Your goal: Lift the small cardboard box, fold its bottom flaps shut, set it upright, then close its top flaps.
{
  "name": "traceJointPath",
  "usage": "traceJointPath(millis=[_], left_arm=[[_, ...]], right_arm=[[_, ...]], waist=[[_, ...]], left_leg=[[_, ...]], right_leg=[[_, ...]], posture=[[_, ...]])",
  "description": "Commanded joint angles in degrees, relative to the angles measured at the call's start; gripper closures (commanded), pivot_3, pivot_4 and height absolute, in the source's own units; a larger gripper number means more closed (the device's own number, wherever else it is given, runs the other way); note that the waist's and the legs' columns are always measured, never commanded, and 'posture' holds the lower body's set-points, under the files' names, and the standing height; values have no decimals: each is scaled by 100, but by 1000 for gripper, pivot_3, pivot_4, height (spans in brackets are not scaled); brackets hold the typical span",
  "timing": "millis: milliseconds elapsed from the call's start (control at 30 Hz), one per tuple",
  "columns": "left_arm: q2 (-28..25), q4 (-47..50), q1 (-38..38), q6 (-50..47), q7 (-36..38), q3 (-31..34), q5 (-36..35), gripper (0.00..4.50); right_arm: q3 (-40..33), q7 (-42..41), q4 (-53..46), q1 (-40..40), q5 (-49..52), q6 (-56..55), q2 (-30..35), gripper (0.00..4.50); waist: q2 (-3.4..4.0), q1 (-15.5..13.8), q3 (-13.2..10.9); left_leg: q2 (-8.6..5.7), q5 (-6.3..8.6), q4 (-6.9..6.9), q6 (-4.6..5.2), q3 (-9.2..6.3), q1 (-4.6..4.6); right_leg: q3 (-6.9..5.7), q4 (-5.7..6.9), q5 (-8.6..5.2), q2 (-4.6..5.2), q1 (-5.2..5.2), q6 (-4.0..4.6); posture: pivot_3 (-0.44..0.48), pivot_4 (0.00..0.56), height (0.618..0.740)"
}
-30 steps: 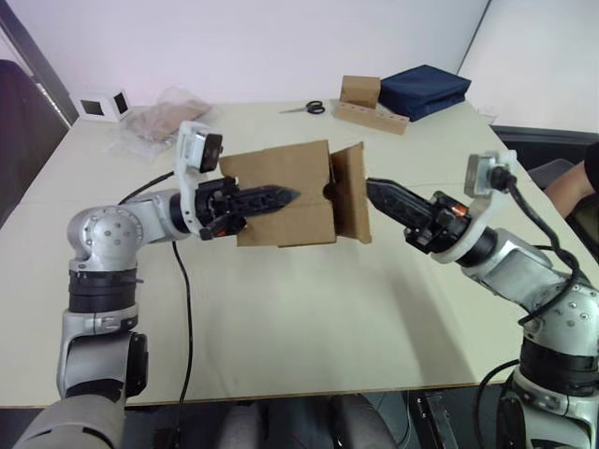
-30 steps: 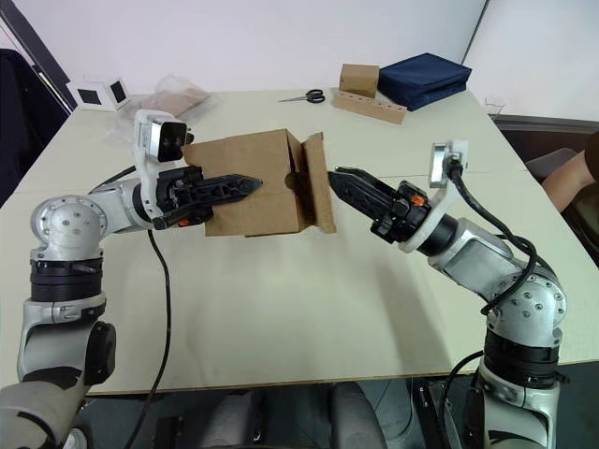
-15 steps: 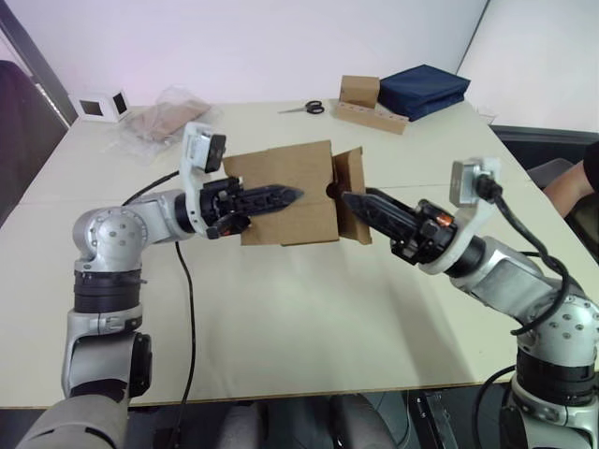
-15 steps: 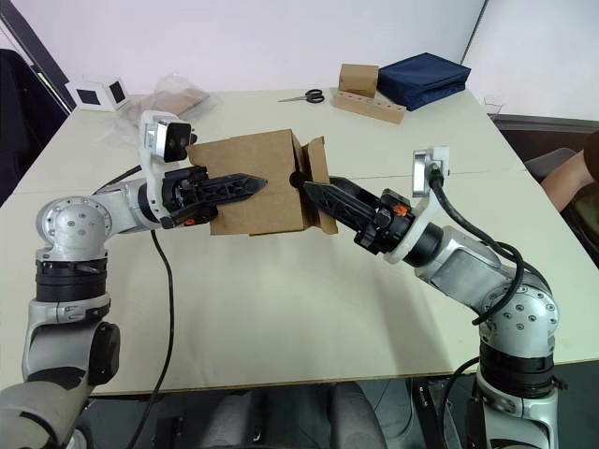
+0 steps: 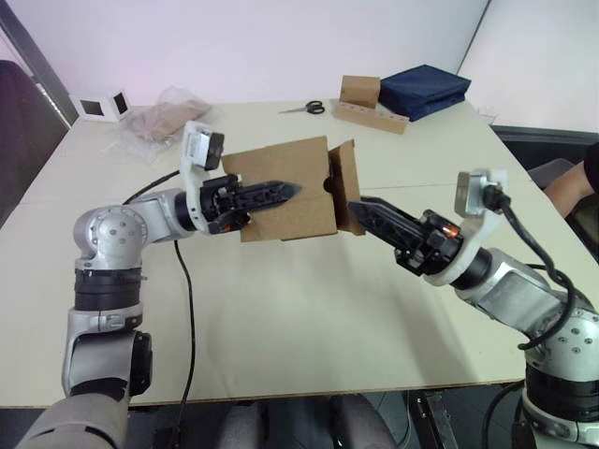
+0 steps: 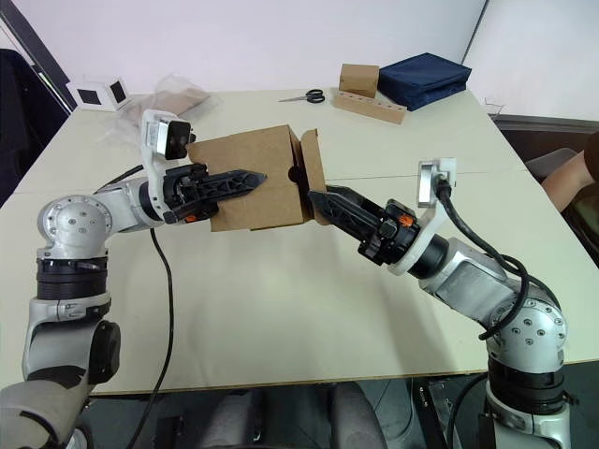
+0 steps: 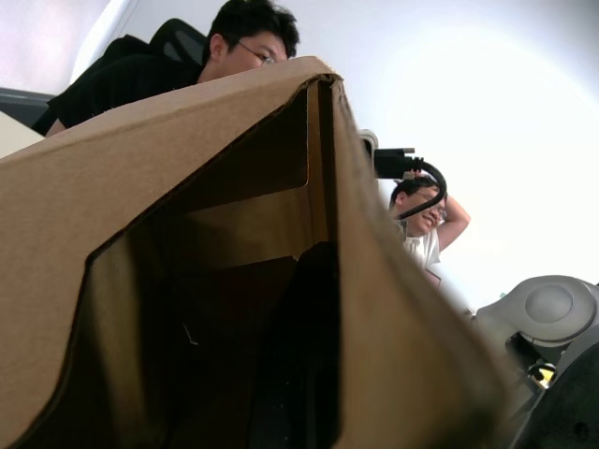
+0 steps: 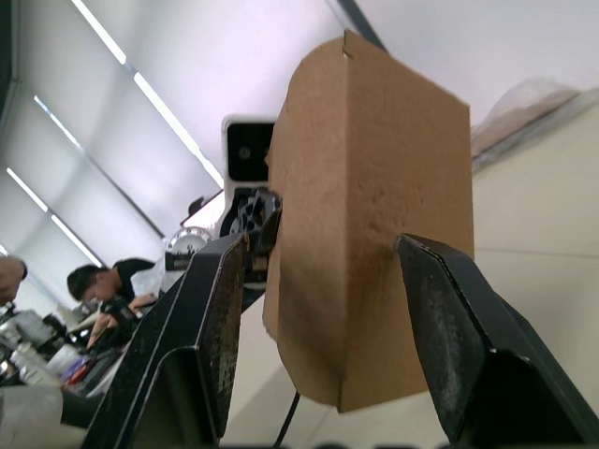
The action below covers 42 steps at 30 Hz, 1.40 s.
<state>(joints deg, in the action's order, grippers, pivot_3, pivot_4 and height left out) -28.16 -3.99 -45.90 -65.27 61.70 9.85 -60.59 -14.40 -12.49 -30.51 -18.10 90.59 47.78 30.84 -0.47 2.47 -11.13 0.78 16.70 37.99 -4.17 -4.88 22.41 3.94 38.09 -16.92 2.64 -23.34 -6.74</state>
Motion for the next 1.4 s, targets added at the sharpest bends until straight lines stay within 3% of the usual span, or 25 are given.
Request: traceJointPath(millis=[33, 200, 300, 400, 1400], left_arm=[[-20, 106, -201, 103, -28, 97, -74, 4500], [-6, 174, -181, 81, -99, 117, -122, 4500], [4, 174, -187, 89, -120, 120, -123, 4500], [4, 208, -171, 81, -135, 134, -146, 4500], [94, 233, -127, 164, -190, 109, -153, 4500]], right_arm=[[44, -24, -94, -87, 96, -161, 20, 1860], [105, -69, -39, -134, 67, -237, 6, 1860], [128, -112, -17, -146, 80, -258, 21, 2686], [146, -132, -9, -152, 21, -280, 67, 3930], [192, -80, 168, -472, -583, -433, 76, 3930]], waist=[[0, 0, 0], [0, 0, 0], [0, -1, 0], [0, -1, 0], [0, -2, 0]], left_leg=[[0, 0, 0, 0, 0, 0], [0, 0, 0, 0, 0, 0], [0, 0, 0, 0, 0, 0], [0, 0, 0, 0, 0, 0], [0, 0, 0, 0, 0, 0]], right_leg=[[0, 0, 0, 0, 0, 0], [0, 0, 0, 0, 0, 0], [0, 0, 0, 0, 0, 0], [0, 0, 0, 0, 0, 0], [0, 0, 0, 0, 0, 0]], posture=[[0, 150, 740], [0, 150, 740], [0, 150, 740], [0, 150, 740], [0, 150, 740]])
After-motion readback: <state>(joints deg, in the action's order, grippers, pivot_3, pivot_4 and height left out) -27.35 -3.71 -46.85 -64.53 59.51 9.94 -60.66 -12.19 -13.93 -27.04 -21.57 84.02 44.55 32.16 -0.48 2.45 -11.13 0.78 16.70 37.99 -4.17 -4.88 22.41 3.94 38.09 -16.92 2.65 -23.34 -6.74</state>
